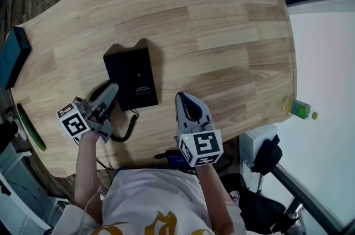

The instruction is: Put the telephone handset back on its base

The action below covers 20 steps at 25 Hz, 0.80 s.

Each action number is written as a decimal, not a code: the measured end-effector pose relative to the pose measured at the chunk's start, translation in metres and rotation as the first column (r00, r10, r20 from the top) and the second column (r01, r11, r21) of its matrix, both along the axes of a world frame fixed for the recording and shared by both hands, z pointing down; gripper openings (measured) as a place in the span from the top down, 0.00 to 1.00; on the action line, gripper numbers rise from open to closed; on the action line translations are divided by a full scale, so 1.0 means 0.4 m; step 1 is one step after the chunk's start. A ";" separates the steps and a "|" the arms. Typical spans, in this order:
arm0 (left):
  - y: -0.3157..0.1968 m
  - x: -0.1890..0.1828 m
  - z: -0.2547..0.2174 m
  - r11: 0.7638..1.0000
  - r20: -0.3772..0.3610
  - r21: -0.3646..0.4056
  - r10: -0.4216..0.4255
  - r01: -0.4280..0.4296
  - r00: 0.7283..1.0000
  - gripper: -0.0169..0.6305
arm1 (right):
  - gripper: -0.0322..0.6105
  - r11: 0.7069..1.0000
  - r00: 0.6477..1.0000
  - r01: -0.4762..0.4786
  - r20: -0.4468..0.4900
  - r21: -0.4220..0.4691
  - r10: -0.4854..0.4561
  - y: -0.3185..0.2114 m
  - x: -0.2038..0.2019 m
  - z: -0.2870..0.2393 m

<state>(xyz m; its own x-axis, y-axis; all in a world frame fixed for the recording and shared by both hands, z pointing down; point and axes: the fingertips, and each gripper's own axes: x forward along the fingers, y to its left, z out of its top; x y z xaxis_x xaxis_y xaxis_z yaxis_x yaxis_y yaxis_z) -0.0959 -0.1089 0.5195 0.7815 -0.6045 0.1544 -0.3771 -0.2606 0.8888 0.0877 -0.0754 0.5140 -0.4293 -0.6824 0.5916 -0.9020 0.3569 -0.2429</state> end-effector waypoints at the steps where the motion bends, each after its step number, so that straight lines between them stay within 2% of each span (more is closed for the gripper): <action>1: 0.000 0.001 0.001 1.000 0.004 0.000 -0.002 0.002 1.000 0.87 | 0.95 1.000 1.000 0.000 0.000 0.000 0.000 0.000 -0.001 0.000; 8: -0.004 0.001 0.008 0.999 0.062 -0.016 -0.035 0.036 0.997 0.86 | 0.95 1.000 1.000 0.003 0.002 0.004 -0.003 0.001 -0.004 -0.005; 17: -0.010 -0.014 0.019 0.994 0.215 0.003 -0.108 0.110 0.971 0.78 | 0.95 0.999 1.000 0.012 0.001 0.032 -0.012 -0.002 -0.010 -0.031; 20: -0.015 -0.031 0.004 0.988 0.287 0.072 -0.149 0.134 0.946 0.78 | 0.95 0.999 1.000 0.014 0.015 0.041 -0.015 -0.001 -0.016 -0.051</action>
